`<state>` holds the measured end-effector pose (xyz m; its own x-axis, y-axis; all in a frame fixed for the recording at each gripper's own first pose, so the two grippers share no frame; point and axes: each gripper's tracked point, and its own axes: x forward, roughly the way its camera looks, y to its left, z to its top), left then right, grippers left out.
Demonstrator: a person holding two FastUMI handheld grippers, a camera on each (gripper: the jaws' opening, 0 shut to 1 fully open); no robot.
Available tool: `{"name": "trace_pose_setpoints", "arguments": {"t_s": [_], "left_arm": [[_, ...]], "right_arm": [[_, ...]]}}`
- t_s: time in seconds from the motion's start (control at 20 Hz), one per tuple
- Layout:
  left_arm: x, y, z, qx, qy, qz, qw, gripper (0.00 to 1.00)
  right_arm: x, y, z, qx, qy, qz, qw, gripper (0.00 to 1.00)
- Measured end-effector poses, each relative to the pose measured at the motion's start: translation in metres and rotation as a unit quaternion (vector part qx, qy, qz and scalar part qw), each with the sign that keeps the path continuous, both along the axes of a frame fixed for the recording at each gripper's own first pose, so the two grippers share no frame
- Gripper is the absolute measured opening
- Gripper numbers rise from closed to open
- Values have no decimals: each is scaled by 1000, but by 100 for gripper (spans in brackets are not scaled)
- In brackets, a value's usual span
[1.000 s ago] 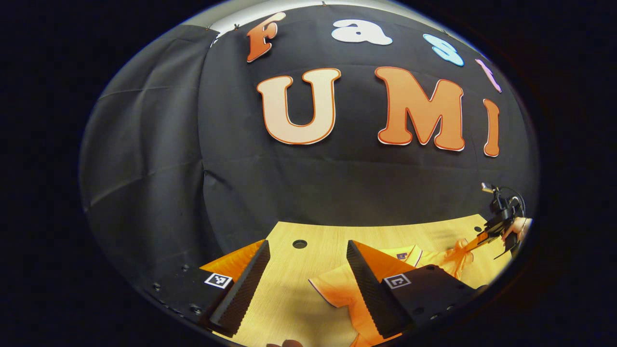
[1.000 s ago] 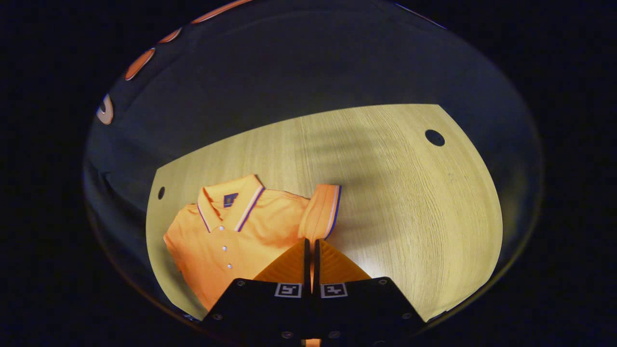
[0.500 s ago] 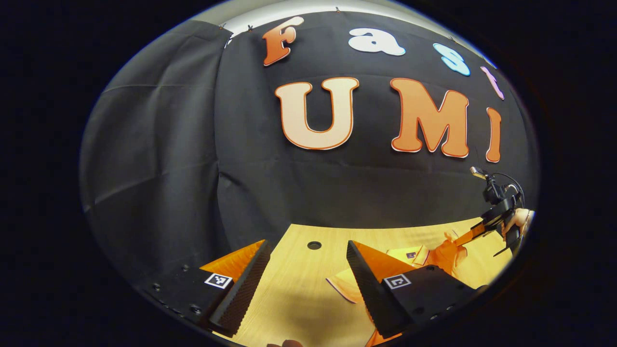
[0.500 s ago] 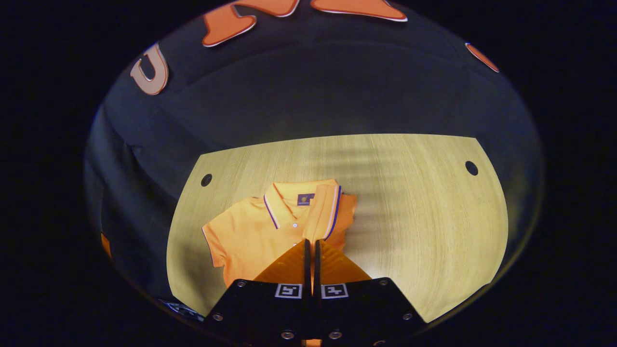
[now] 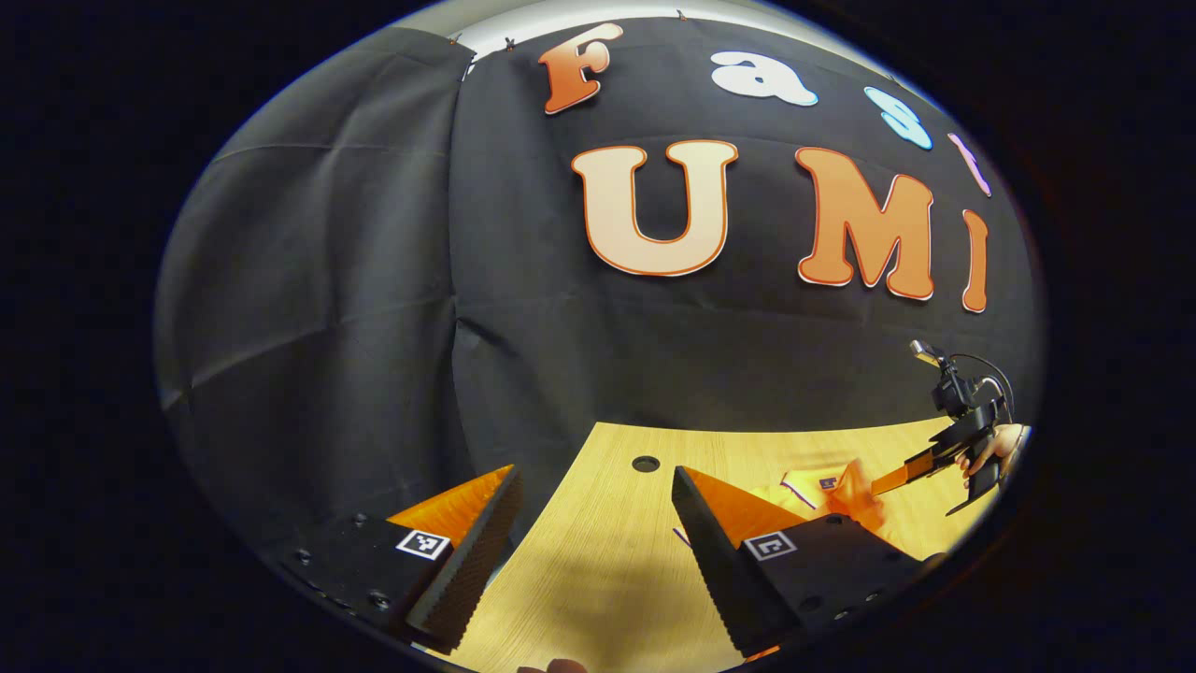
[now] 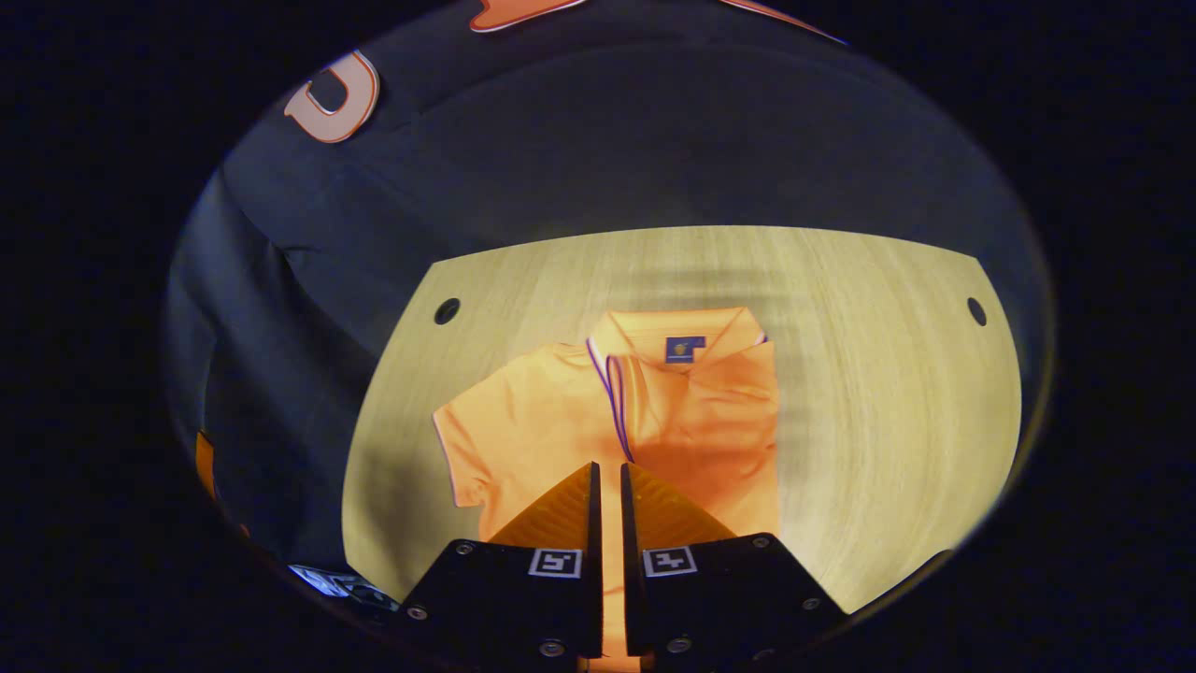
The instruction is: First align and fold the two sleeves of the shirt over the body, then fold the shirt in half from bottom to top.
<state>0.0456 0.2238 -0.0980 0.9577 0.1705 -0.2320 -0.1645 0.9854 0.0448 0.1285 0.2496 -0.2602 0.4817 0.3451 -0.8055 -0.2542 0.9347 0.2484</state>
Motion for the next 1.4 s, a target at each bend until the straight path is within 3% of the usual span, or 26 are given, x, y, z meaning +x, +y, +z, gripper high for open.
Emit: {"name": "trace_pose_setpoints", "arguments": {"t_s": [0.05, 0.15, 0.2, 0.25, 0.3, 0.35, 0.7, 0.85, 1.1, 1.3, 1.4], "left_arm": [[0, 1, -3, -2, 3, 0, 1000, 98], [1, -1, -5, -5, 5, -3, 1000, 98], [2, -3, -6, -6, 7, -5, 1000, 98], [4, -4, -7, -7, 8, -7, 1000, 98], [7, -5, -8, -11, 10, -10, 1000, 98], [7, -9, -10, -15, 13, -12, 1000, 98], [28, -43, -40, -62, 53, -38, 996, 98], [39, -63, -67, -85, 98, -46, 990, 98], [53, -88, -115, -118, 186, -53, 974, 98], [79, -117, -136, -165, 226, -46, 959, 97], [87, -125, -154, -164, 256, -43, 952, 99]], "right_arm": [[-1, 5, 1, 5, -4, 3, 1000, 10], [-1, 9, 3, 6, -17, 11, 1000, 19], [0, 8, 3, 1, -25, 14, 1000, 42], [2, 5, 3, -5, -37, 13, 999, 52], [5, 0, 5, -14, -45, 10, 999, 84], [5, -3, 4, -17, -51, 6, 999, 100], [8, -27, 21, -28, -88, -16, 996, 99], [7, -36, 30, -37, -109, -14, 993, 99], [0, -49, 50, -39, -136, -7, 990, 98], [2, -77, 68, -70, -179, -6, 981, 99], [-2, -90, 74, -77, -190, -7, 979, 99]]}}
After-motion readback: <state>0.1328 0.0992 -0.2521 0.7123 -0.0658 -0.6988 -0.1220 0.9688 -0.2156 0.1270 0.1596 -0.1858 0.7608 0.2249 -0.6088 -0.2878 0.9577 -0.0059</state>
